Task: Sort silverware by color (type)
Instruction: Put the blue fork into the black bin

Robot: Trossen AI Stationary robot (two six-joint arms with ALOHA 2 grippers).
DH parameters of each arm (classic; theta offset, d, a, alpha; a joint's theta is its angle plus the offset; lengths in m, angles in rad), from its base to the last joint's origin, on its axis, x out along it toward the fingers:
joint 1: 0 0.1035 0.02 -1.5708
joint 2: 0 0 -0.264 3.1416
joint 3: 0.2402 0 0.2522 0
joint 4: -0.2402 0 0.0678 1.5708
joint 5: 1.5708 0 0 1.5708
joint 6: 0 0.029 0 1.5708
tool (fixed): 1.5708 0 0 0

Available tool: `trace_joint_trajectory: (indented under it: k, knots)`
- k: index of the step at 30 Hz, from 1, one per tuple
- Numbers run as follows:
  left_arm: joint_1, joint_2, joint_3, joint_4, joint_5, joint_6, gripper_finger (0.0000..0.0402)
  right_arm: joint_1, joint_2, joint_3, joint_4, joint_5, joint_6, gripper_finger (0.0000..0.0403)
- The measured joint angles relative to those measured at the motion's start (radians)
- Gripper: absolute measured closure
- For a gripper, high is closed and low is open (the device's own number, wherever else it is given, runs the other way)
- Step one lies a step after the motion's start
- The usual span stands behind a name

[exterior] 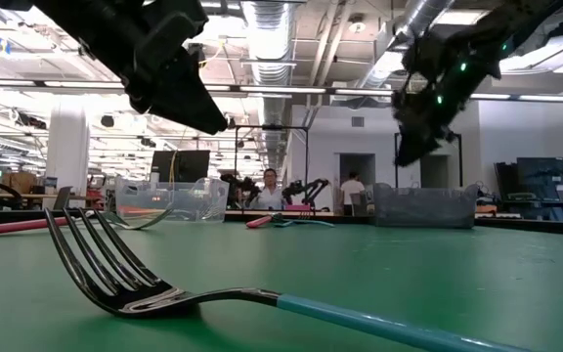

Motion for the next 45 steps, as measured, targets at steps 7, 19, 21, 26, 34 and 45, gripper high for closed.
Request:
trace_joint_trajectory:
  k: [7, 19, 21, 26, 34, 45]
  knots:
    - [-0.018, 0.016, 0.0, 0.11, 0.18, 0.081, 0.0239, 0.34, -0.05, 0.0, 0.016, -0.012, 0.161, 0.0264]
    - [-0.159, 0.307, 0.001, 0.569, 0.55, 0.212, 0.0239, 0.843, 0.006, 0.0, 0.03, 0.25, 0.329, 0.0268]
    - [-0.179, 0.374, 0.016, 0.635, 0.553, 0.266, 0.0239, 0.889, 0.006, 0.0, 0.049, 0.295, 0.345, 0.0268]
    - [-0.195, 0.495, 0.098, 0.651, 0.604, 0.359, 0.0239, 0.958, 0.004, 0.001, 0.061, 0.34, 0.395, 0.0268]
    - [-0.188, 0.571, 0.183, 0.651, 0.778, 0.438, 0.0247, 1.016, 0.004, 0.001, 0.046, 0.394, 0.452, 0.0269]
    - [-0.149, 0.573, 0.184, 0.586, 0.78, 0.474, 0.0315, 1.048, 0.004, 0.001, 0.047, 0.394, 0.504, 0.0269]
